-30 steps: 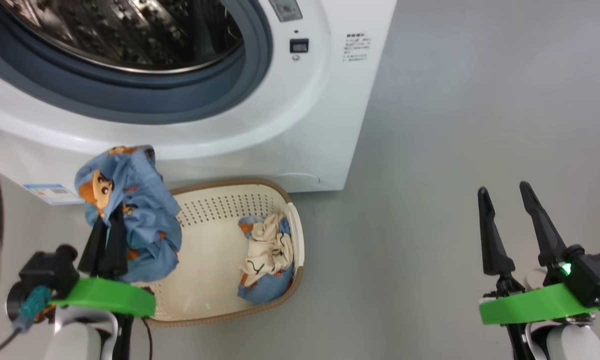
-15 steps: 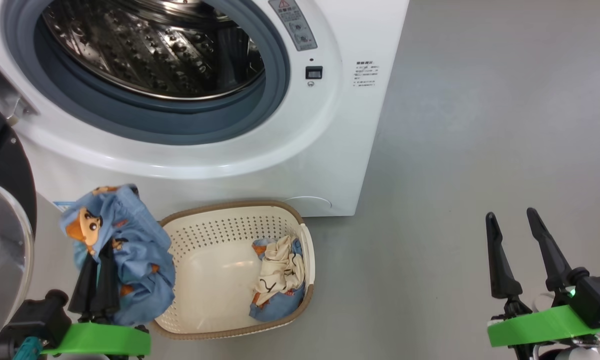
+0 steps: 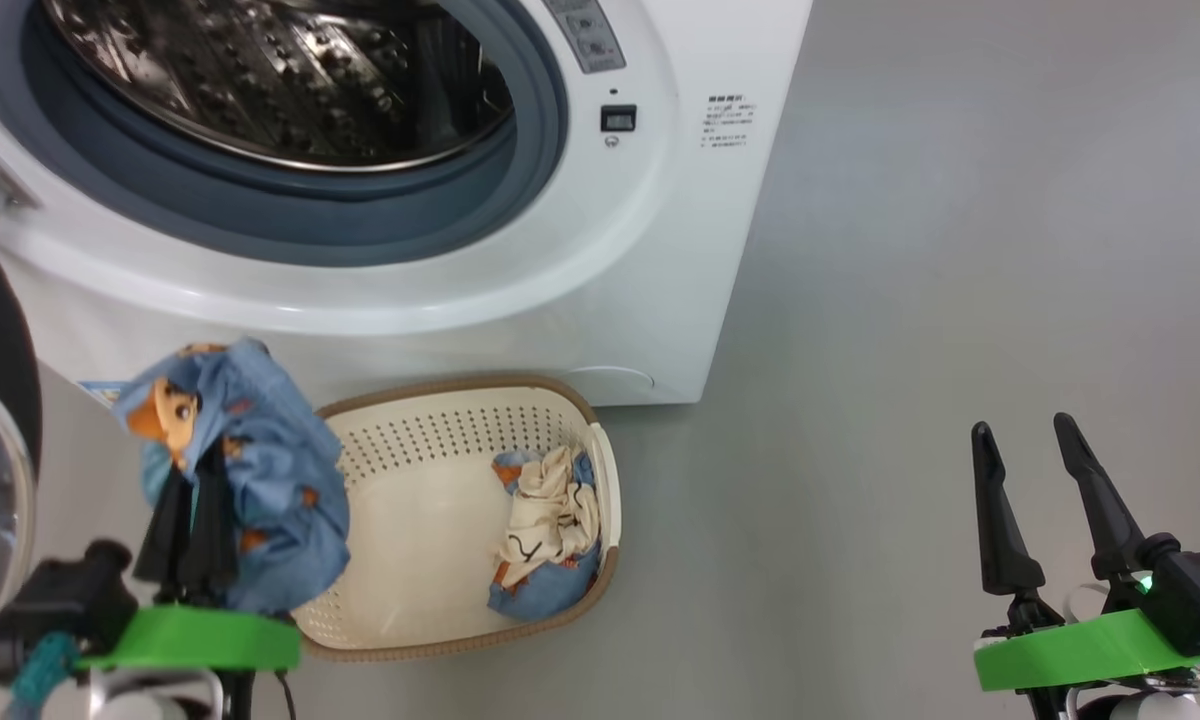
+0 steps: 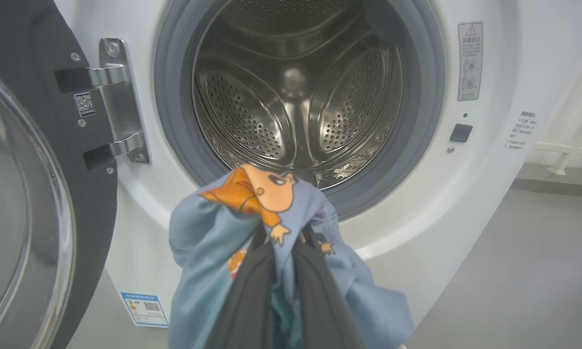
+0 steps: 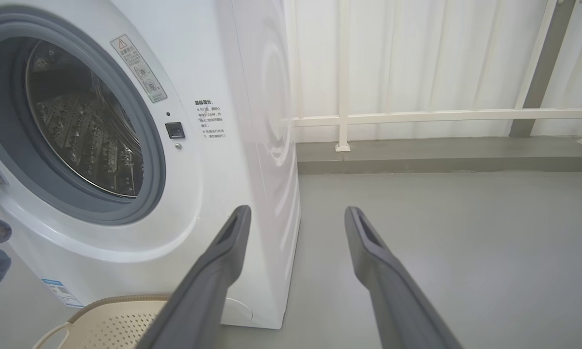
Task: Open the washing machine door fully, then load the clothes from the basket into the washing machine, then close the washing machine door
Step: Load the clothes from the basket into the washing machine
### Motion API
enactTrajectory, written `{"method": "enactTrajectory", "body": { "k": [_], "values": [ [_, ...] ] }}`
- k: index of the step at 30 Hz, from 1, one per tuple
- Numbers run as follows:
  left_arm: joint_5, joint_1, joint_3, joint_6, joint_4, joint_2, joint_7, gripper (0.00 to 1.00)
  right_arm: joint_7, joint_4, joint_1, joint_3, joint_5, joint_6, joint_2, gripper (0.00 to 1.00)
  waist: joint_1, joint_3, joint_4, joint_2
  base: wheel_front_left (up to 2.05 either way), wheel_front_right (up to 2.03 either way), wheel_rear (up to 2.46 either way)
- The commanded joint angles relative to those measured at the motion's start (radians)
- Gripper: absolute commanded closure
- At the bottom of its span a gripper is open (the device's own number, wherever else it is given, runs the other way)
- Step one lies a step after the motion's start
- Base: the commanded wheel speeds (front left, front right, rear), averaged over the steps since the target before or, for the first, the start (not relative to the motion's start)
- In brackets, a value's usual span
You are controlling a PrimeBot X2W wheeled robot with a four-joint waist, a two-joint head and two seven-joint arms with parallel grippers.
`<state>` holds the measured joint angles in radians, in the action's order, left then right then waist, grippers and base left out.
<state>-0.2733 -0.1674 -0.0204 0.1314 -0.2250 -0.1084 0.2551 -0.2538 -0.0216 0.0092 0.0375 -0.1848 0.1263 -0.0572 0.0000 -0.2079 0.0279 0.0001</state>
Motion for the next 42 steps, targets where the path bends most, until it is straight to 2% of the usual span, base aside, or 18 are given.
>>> {"method": "enactTrajectory", "body": {
  "k": [1, 15, 25, 30, 42],
  "values": [
    [-0.011, -0.081, -0.018, -0.001, 0.010, -0.032, 0.007, 1.00, -0.008, 0.031, -0.029, -0.020, 0.003, 0.004, -0.002, 0.00, 0.0000, -0.041, 0.014, -0.0001, 0.00, 0.00, 0.00],
    [-0.015, -0.424, -0.002, -0.001, -0.085, -0.140, 0.007, 1.00, -0.008, 0.041, -0.124, -0.041, -0.021, 0.004, 0.007, 0.00, 0.0000, -0.207, 0.076, -0.0001, 0.00, 0.00, 0.00],
    [-0.063, -0.706, 0.047, -0.001, -0.309, -0.211, 0.007, 1.00, -0.008, 0.049, -0.198, -0.069, -0.056, 0.004, 0.007, 0.00, 0.0000, -0.313, 0.112, -0.0001, 0.00, 0.00, 0.00],
    [-0.071, -0.824, 0.050, -0.001, -0.399, -0.226, 0.007, 1.00, -0.008, 0.057, -0.228, -0.083, -0.069, 0.004, 0.007, 0.00, 0.0000, -0.352, 0.128, -0.0001, 0.00, 0.00, 0.00],
    [-0.003, -1.113, 0.129, -0.001, -0.676, -0.278, 0.007, 1.00, -0.008, 0.080, -0.289, -0.124, -0.105, 0.004, 0.007, 0.00, 0.0000, -0.430, 0.188, -0.0001, 0.00, 0.00, 0.00]
  ]
}}
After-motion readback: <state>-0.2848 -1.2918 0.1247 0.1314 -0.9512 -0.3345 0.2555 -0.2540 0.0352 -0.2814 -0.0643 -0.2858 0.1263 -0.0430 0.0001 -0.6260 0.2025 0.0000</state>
